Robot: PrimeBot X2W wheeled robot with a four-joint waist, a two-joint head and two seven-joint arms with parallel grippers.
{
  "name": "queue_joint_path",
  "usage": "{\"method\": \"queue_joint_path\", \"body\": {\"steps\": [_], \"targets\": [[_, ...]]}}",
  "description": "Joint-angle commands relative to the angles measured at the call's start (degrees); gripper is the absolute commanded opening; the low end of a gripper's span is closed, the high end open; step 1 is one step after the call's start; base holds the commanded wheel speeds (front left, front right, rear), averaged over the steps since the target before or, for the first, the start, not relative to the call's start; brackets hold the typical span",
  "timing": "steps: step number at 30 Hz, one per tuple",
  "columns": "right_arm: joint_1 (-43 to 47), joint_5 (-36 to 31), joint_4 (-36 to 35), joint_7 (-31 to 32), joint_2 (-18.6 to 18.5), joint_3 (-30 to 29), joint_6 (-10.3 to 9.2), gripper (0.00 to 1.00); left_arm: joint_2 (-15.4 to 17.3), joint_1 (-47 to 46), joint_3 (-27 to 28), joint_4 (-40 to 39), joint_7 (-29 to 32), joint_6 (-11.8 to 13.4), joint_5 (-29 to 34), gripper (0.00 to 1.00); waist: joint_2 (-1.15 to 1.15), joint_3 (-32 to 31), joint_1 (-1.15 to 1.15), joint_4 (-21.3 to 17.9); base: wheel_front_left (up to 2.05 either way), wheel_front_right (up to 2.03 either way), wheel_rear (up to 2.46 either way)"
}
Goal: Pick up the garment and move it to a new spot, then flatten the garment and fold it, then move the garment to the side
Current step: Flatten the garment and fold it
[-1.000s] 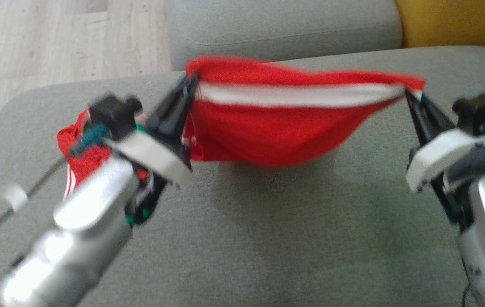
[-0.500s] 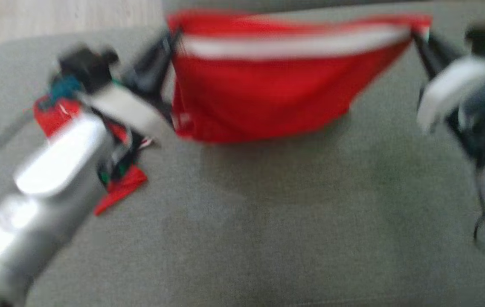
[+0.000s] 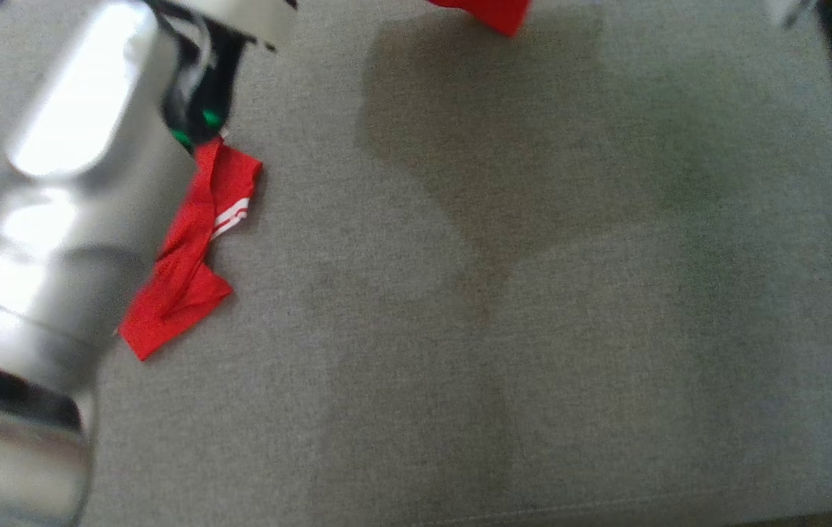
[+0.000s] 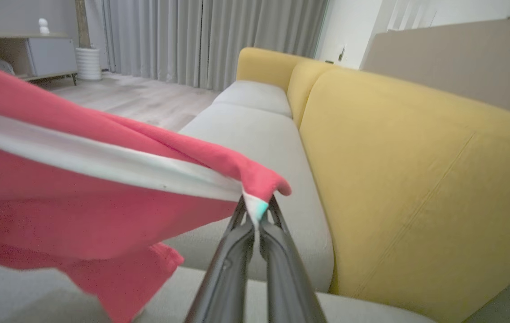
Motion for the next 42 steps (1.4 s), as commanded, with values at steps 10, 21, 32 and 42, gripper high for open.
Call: {"method": "queue_joint_path", "body": {"steps": [10, 21, 32, 42], "targets": [[14.6, 8.5, 7.3, 4.3, -5.0, 11.6, -0.05, 0.00, -4.2, 26.3, 5.1, -7.6, -0.7, -1.9, 8.1, 0.00, 0.00, -4.0, 0.01, 0.8, 0.00, 0.00, 0.00], [28.6, 24.6, -6.0, 16.8, -17.6, 27.5, -0.05, 0.00, -5.2, 45.0, 0.1, -10.6, -0.7, -1.9, 14.6, 0.00, 0.00, -13.5, 0.01, -0.1, 0.00, 0.00, 0.00], [42.6, 37.9, -23.9, 29.6, -30.8, 25.9, -0.05, 0.00, -0.6, 56.2, -3.9, -22.8, 5.4, 1.1, 14.0, 0.00, 0.00, -17.6, 0.01, -1.8, 0.00, 0.00, 0.00], [42.7, 29.9, -33.2, 22.1, -27.7, 12.7, -0.05, 0.00, 0.2, 52.4, -1.2, -29.8, 6.1, 4.5, 15.0, 0.00, 0.00, -13.7, 0.01, 0.4, 0.00, 0.00, 0.00]]}}
